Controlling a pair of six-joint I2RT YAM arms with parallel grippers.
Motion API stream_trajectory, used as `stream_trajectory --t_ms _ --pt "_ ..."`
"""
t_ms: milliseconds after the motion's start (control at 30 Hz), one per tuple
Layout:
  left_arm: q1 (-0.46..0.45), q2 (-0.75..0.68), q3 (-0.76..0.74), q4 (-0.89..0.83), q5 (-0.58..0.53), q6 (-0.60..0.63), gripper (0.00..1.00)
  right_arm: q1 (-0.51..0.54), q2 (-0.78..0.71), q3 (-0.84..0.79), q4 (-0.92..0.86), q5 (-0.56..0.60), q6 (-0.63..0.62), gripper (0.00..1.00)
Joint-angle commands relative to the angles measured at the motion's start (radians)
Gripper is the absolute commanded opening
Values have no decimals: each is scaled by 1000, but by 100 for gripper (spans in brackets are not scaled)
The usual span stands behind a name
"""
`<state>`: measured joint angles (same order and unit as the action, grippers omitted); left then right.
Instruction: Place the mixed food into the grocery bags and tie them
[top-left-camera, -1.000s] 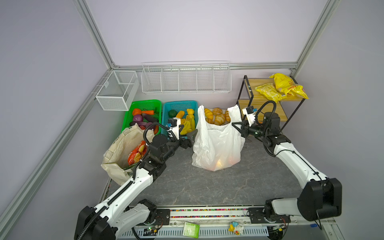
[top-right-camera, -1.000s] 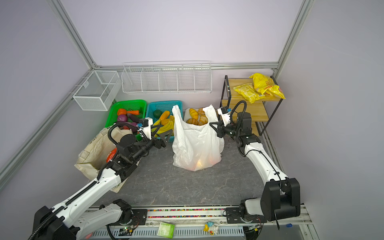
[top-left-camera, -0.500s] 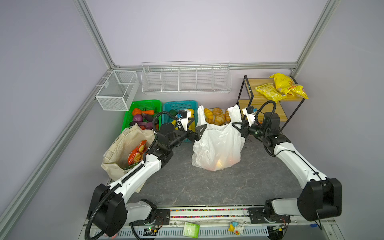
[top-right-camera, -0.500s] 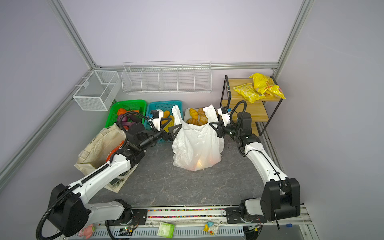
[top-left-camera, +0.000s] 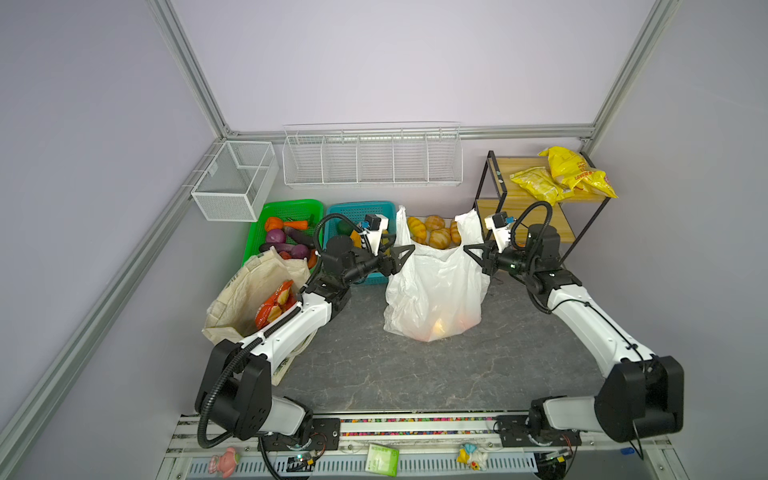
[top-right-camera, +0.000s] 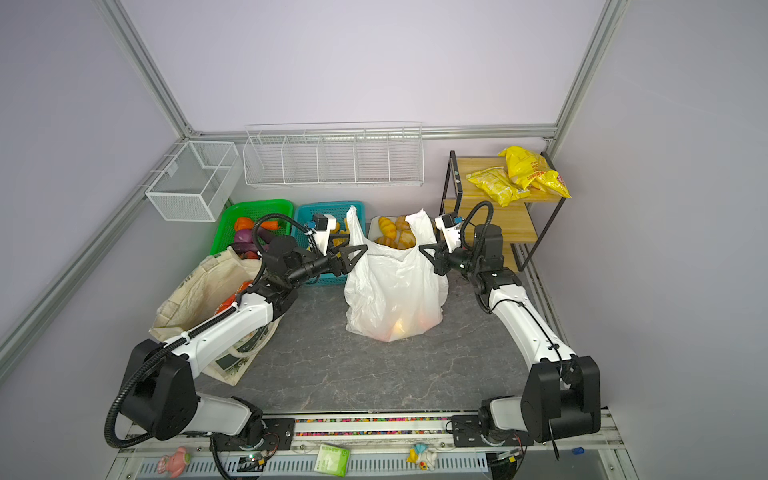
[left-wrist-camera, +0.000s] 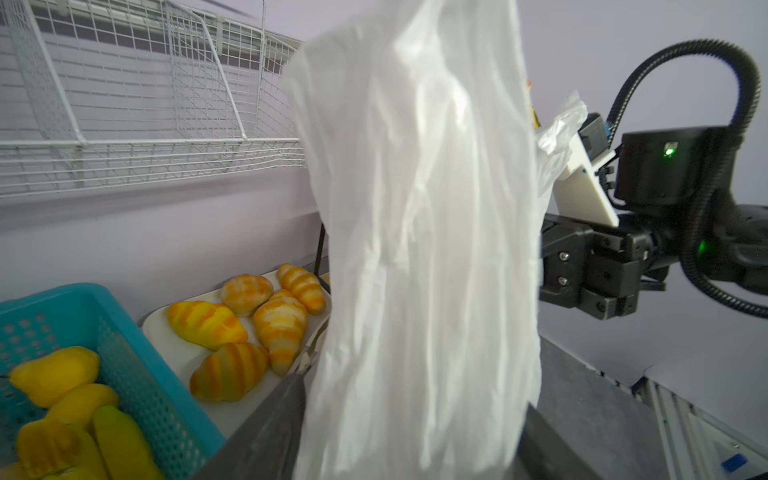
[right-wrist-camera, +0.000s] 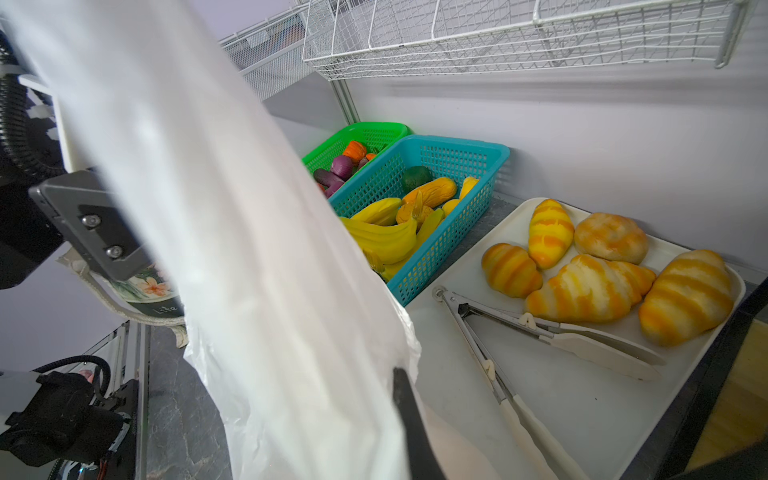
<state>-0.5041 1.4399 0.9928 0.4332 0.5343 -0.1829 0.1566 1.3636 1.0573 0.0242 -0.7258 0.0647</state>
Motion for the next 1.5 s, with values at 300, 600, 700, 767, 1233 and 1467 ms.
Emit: stream_trajectory --t_ms 300,600,700,767,1233,1467 --pt "1 17 116 -122 153 206 0 -2 -4 28 -66 13 -10 6" --pt "-51 -44 234 -590 128 581 0 -2 6 98 -187 7 -36 6" --pt "-125 -37 322 -818 -1 769 0 -1 24 124 -208 -18 10 6" --pt "-165 -15 387 -936 -88 847 0 1 37 139 -223 -47 32 6" --pt "-293 301 910 -1391 -411 1104 0 12 97 141 -156 -213 -129 8" --pt "-296 402 1067 -1476 -386 1135 0 12 94 101 -104 -241 -148 14"
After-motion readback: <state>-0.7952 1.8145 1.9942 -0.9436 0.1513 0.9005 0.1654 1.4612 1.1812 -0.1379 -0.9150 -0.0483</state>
